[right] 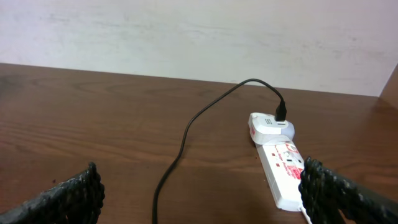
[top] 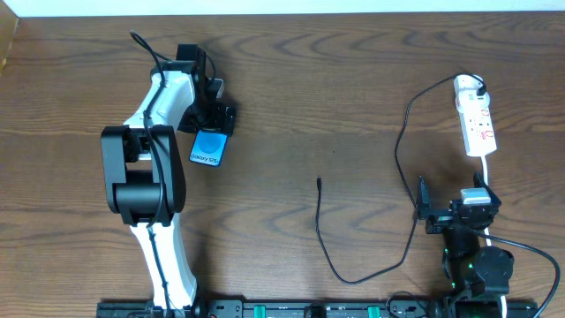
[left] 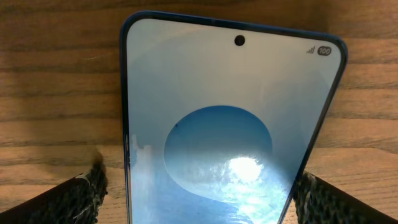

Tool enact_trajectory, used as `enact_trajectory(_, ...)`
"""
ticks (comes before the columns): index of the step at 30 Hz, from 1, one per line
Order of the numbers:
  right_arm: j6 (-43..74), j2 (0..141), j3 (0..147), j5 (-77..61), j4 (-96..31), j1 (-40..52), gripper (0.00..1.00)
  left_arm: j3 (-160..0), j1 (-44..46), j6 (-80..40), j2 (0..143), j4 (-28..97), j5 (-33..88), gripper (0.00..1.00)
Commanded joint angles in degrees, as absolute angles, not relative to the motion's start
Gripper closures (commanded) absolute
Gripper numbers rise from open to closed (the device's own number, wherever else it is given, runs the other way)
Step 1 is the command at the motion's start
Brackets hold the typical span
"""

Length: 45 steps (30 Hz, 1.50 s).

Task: Plug charger to phone and switch on socket
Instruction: 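Close the left gripper on the phone's long edges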

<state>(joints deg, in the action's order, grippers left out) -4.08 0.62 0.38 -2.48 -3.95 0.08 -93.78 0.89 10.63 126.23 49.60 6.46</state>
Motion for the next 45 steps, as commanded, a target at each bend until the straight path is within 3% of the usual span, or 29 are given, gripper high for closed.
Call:
enact_trajectory(1,-4.8,0.3,0.3,-2.0,-4.2,0.5,0.01,-91.0,0.8,12.1,127.0,50.9,5.5,0.02)
enact_trajectory(45,-4.8,0.3,0.3,-2.0,-4.2,0.5,0.01,-88.3,3.6,17.6,127.0,49.1,5.3,0.02)
